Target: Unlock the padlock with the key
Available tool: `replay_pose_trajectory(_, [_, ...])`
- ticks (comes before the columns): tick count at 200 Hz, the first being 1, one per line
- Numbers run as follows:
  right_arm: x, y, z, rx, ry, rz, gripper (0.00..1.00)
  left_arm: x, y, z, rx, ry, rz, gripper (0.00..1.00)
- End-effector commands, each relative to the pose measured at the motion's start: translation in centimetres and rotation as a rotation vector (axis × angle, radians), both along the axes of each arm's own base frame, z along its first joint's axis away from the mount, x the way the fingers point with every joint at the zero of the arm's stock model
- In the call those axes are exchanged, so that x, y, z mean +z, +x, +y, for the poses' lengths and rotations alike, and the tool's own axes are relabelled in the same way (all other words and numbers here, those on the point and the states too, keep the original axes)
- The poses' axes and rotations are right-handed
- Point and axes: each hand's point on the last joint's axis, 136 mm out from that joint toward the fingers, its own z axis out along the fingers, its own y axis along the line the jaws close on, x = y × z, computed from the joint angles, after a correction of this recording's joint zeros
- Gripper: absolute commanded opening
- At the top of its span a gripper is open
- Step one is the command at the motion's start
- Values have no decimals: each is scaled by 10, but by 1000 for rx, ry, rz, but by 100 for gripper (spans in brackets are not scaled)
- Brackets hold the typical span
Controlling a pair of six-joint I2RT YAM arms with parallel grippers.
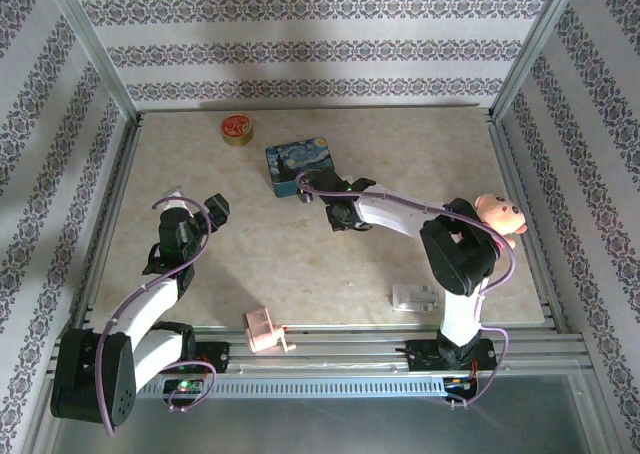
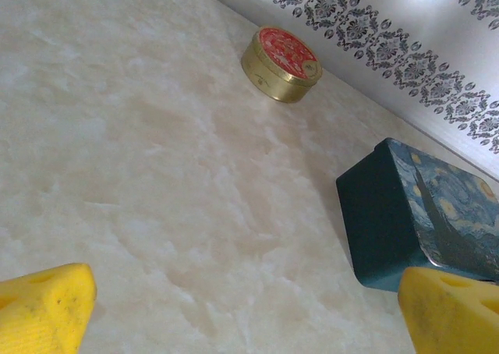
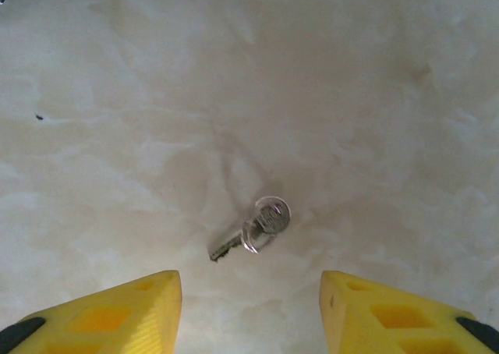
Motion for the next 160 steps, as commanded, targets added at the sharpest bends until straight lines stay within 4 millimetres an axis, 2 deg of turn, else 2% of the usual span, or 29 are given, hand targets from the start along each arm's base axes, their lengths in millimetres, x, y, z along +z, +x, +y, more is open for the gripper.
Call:
replay_pose_trajectory(1, [-3,8,3,-34,5,4,47,7,2,-6,-22,-18,-42,99])
replay_pose_trajectory(71, [-32,12,-10,-102,11,55,36,1,5,-9,-37,-9,-18,99])
replay_pose_trajectory(113, [-36,13,-13,-115,19,54,30,-4,8,-11,-46,-18,-1,99])
replay_pose_trajectory(160, [-40,14,-14,-118,16,65,28,-8,10,-11,-49,-12,17,99])
